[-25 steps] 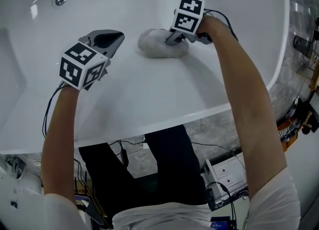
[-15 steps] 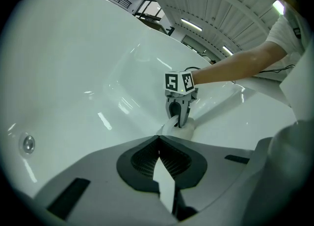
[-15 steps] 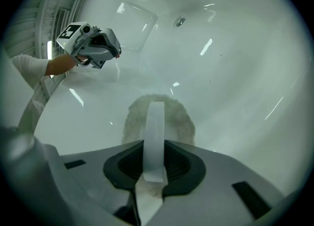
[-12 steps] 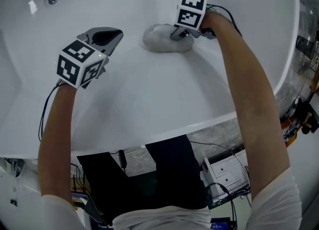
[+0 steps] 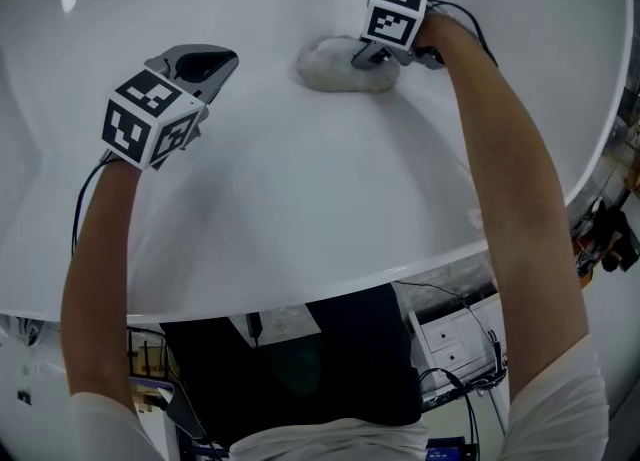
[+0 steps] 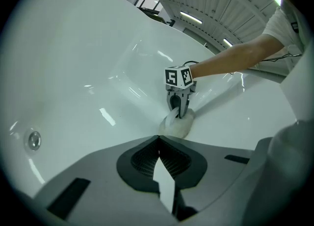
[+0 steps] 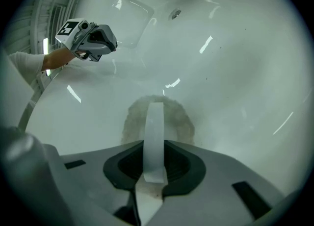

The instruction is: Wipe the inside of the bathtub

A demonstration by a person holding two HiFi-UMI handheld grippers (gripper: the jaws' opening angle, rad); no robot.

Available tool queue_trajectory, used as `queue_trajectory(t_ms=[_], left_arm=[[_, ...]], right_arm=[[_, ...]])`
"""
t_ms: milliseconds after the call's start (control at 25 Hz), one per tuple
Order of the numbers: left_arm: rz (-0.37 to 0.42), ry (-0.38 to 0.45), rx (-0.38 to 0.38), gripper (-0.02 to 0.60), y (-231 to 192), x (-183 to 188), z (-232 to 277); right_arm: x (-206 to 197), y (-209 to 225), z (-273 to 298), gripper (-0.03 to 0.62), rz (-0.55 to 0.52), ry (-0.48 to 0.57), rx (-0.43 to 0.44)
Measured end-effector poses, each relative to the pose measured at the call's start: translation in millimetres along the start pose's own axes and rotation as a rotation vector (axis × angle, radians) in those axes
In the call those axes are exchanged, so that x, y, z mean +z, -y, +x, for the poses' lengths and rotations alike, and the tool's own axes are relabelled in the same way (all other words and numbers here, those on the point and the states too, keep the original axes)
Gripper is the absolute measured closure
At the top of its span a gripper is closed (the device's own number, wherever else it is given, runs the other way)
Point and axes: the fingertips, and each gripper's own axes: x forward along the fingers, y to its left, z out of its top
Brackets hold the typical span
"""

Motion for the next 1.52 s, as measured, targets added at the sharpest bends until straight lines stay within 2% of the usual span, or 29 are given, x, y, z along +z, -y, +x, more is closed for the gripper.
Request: queue_trajectory(t_ms=[480,720,1080,1360,1520], left_arm=[[-0.025,-0.020,0.042,0.569,-29,-45,-43],[-0.033,0.001,0.064,0.569,-33,-42,-73],[-0.038,0.004,0.076,0.569,-52,-59,-96],[-0.052,0.011,0.074,0.569,-77,-90,-115],[-0.059,0.012,0.073,0.569,-94,-117,-137]], right_arm=[[48,-10,21,0.502,-0.027,-0.001,0.000],[65,-28,12,0.502,-0.035,0.008,-0.007],[106,-42,27,0.501,-0.063,0.010,0.005],[156,-53,55,0.502,-0.077,0.001,0.015],[199,-68,73,0.502,-0.099,0.000,0.019]])
